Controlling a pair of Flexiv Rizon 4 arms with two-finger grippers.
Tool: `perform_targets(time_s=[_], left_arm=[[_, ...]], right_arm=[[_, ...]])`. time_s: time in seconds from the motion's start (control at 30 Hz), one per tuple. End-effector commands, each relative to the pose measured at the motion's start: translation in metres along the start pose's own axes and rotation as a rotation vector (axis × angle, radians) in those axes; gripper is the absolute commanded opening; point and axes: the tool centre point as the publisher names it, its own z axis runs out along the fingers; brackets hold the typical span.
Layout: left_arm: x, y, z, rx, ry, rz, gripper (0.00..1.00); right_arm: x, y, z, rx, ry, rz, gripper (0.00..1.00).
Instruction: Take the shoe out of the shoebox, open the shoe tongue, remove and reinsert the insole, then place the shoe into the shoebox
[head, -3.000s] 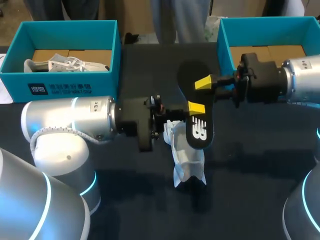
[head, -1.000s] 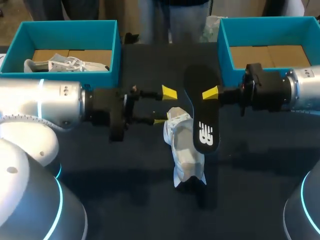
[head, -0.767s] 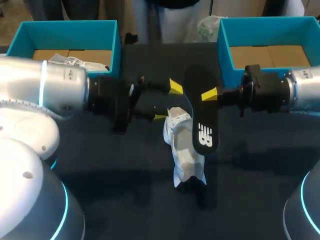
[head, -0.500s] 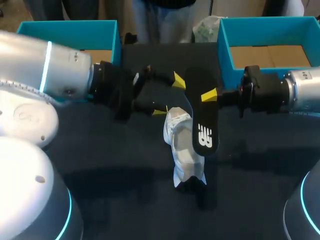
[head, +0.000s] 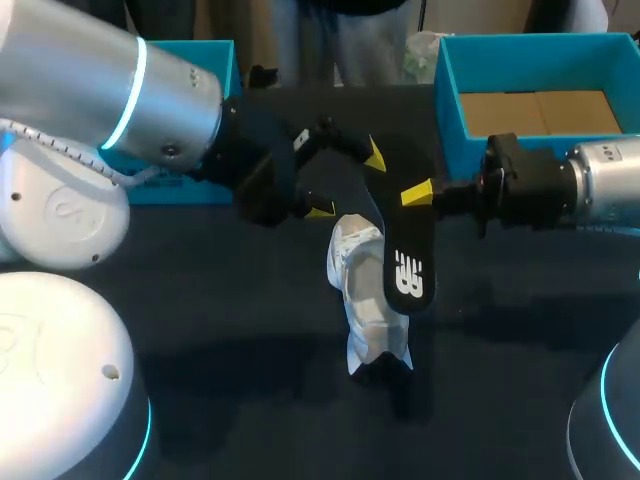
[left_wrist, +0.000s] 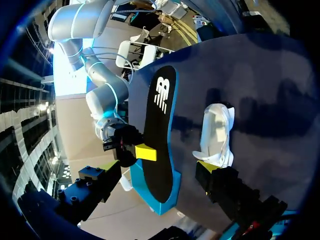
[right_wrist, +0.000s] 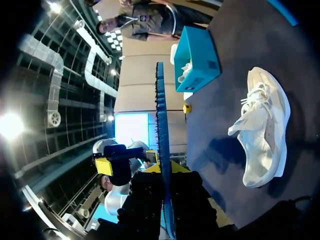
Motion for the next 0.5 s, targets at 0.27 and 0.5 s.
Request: perform_targets(time_s=[0.27, 0.5], left_arm=[[-0.014, -0.002, 0.001, 0.106, 0.314, -0.057, 1.00], [-0.017, -0.002, 0.001, 0.117, 0.429, -0.089, 1.00]], right_arm=[[-0.002, -0.004, 0.005, 0.000, 0.004, 0.001, 0.00], [-0.004, -0.005, 0.006, 0.002, 0.010, 0.004, 0.00]])
